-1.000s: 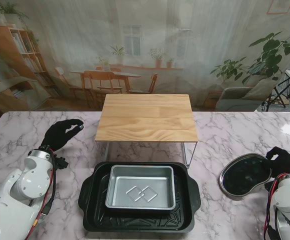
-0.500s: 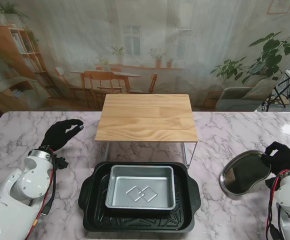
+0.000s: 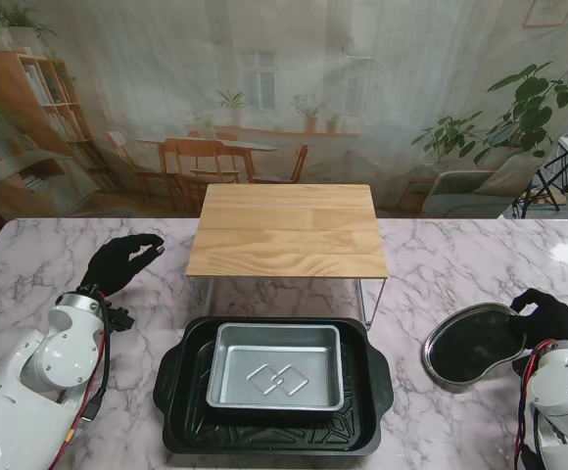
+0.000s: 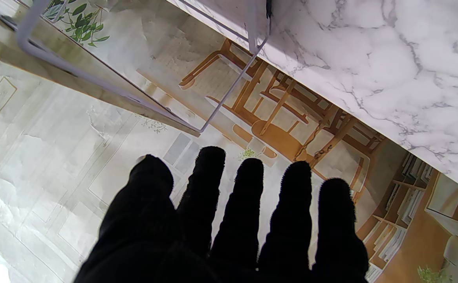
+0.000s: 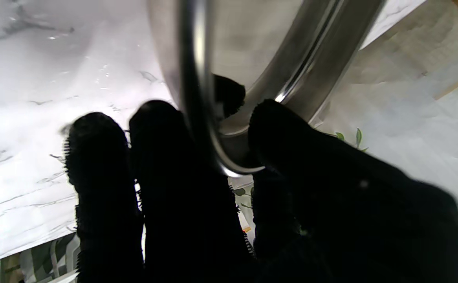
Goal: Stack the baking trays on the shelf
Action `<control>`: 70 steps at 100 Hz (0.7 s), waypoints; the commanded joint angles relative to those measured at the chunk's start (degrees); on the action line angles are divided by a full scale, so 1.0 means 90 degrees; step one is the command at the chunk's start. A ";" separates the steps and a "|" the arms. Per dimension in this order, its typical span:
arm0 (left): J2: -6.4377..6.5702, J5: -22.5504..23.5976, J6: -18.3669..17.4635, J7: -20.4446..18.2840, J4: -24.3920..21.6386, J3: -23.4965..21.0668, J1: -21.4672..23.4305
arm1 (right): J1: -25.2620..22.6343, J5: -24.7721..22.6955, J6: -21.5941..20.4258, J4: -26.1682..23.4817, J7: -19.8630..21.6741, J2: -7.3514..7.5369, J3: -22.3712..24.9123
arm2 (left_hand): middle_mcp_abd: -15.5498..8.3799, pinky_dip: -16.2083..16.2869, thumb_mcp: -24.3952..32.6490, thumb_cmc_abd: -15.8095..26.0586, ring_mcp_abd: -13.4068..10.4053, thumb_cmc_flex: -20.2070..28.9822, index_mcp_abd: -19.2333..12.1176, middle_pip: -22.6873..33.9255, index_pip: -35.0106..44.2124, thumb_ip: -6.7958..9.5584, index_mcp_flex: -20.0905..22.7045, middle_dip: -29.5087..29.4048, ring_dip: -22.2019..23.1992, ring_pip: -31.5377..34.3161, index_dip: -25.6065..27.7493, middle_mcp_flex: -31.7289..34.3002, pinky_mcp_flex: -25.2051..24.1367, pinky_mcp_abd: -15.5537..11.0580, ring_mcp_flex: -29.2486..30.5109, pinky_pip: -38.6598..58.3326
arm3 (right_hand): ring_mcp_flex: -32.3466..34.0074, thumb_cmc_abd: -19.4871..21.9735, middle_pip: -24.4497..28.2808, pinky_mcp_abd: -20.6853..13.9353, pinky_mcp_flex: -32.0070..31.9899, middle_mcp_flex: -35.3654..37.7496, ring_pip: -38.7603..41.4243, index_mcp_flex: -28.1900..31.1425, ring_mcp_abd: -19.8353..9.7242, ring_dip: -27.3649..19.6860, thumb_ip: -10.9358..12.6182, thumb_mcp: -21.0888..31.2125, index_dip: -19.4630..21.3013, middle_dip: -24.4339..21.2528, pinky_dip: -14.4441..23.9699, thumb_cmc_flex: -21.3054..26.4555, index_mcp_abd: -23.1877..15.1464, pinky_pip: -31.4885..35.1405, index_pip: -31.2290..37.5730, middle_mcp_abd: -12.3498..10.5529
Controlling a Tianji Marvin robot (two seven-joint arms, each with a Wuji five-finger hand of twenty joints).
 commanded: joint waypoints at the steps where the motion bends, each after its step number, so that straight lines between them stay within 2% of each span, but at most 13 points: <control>1: -0.0003 -0.0003 0.0022 -0.0085 0.0024 0.0018 -0.0017 | -0.0008 -0.0092 0.0066 0.0014 -0.0009 -0.0016 -0.0053 | 0.0024 0.0016 -0.0126 0.0284 0.0036 0.0264 0.0024 0.0085 0.0016 0.0184 -0.0134 0.0073 0.0038 -0.0008 -0.0034 -0.0065 -0.0098 -0.0155 -0.0116 -0.0146 | 0.0084 0.0178 0.0484 0.0270 -0.0023 -0.0076 -0.0100 0.0970 -0.0239 0.0200 -0.0062 0.0679 -0.0299 0.0279 0.0067 0.0422 -0.0759 0.0105 -0.0043 -0.0309; 11: -0.0003 0.0006 0.0011 -0.0073 0.0032 0.0016 -0.0022 | 0.0018 -0.0144 0.0155 0.0017 -0.0043 -0.0018 -0.0115 | 0.0023 0.0013 -0.0125 0.0285 0.0041 0.0271 0.0035 0.0091 0.0019 0.0187 -0.0132 0.0075 0.0040 -0.0002 -0.0033 -0.0060 -0.0092 -0.0175 -0.0115 -0.0145 | 0.0085 0.0398 0.0399 0.0324 0.0007 -0.0093 0.0285 0.1649 -0.0283 0.0511 -0.0094 0.0809 0.0312 0.0819 0.0227 0.0511 -0.0911 0.0231 -0.0381 -0.0171; 22: -0.0003 0.0009 0.0011 -0.0072 0.0037 0.0020 -0.0025 | 0.0053 -0.0065 0.0232 0.0009 -0.0083 -0.0042 -0.0151 | 0.0027 0.0006 -0.0123 0.0277 0.0042 0.0284 0.0028 0.0097 0.0022 0.0189 -0.0131 0.0076 0.0041 0.0006 -0.0032 -0.0057 -0.0095 -0.0188 -0.0111 -0.0152 | 0.0102 0.0580 0.0399 0.0316 0.0089 -0.0122 0.0508 0.1764 -0.0375 0.0598 -0.0095 0.0826 0.0879 0.1183 0.0262 0.0559 -0.0991 0.0324 -0.0465 -0.0131; 45: -0.0002 0.0008 0.0006 -0.0077 0.0047 0.0025 -0.0032 | 0.0043 0.0417 0.0361 -0.0209 -0.0160 -0.0133 -0.0023 | 0.0026 -0.0004 -0.0123 0.0277 0.0050 0.0296 0.0030 0.0104 0.0028 0.0187 -0.0128 0.0075 0.0039 0.0012 -0.0032 -0.0060 -0.0093 -0.0207 -0.0115 -0.0154 | 0.0109 0.0766 0.0443 0.0320 0.0131 -0.0217 0.0601 0.1808 -0.0404 0.0585 -0.0096 0.0788 0.1223 0.1352 0.0268 0.0605 -0.1105 0.0392 -0.0369 -0.0090; 70: -0.0002 -0.0013 0.0016 -0.0094 0.0048 0.0036 -0.0035 | -0.0156 0.0803 0.0511 -0.0823 -0.0138 -0.0201 0.0261 | 0.0035 -0.0016 -0.0127 0.0290 0.0061 0.0286 0.0051 0.0106 0.0021 0.0185 -0.0130 0.0073 0.0040 0.0019 -0.0042 -0.0064 -0.0100 -0.0212 -0.0125 -0.0163 | 0.0103 0.0799 0.0428 0.0324 0.0151 -0.0232 0.0610 0.1781 -0.0402 0.0555 -0.0095 0.0774 0.1338 0.1363 0.0261 0.0622 -0.1076 0.0429 -0.0416 -0.0056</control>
